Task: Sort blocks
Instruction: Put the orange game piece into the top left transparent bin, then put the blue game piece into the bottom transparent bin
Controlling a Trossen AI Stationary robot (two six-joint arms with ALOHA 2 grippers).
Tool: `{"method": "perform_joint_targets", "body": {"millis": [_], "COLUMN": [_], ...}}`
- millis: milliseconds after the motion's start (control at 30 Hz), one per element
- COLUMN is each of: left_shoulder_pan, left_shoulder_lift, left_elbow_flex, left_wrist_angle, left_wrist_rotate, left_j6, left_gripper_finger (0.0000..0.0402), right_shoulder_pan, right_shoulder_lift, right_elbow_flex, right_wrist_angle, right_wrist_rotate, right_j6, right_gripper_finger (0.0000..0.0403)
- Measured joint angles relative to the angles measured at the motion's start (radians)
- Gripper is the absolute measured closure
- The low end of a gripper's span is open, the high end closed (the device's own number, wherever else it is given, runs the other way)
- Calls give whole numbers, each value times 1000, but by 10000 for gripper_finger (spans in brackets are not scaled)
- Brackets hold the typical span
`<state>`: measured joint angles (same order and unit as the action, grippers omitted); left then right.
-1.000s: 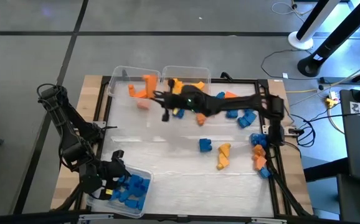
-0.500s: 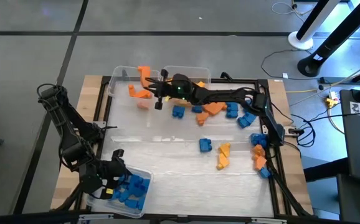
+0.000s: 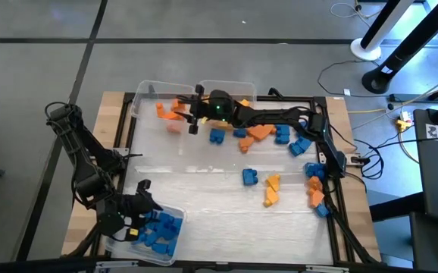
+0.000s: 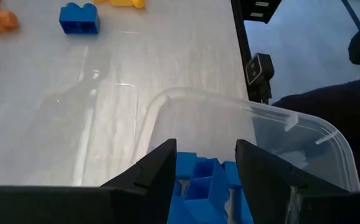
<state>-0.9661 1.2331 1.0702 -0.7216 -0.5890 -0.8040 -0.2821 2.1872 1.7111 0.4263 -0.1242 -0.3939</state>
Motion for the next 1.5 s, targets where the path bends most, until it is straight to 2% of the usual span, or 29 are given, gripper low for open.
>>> {"method": "perform_joint_targets", "body": {"millis": [100,300,533,633,867,1033,1333,1500], "left_shoulder_pan": [0,0,0,0,52,183,516,700], "left_shoulder_lift": [0,0,0,0,0,0,0,0], "left_elbow_flex": [0,0,0,0,0,0,0,0], "left_wrist_angle": [0,0,0,0,0,0,10,45], "left_wrist_rotate": [-3,-3,-3,-12,-142,-131,87,161], "left_j6": [0,0,0,1,48,19,45,0], "left_gripper_finger": [247,247,247,247,247,247,247,247], "right_shoulder_pan": [-1,-2,-2,0,0,0,0,18], "right_shoulder_lift": [-1,-1,-1,-5,-104,-227,-474,-567], "right_elbow_flex": [0,-1,-1,-1,-1,-1,-1,-1], "right_wrist_angle": [-3,-129,-181,-188,-239,-383,-821,-1078], "right_wrist_rotate": [13,165,217,192,21,-25,-59,-3], "right_j6": [0,-7,-7,-7,-7,-16,-139,-140], "right_gripper_finger": [217,220,221,221,221,221,221,221]}}
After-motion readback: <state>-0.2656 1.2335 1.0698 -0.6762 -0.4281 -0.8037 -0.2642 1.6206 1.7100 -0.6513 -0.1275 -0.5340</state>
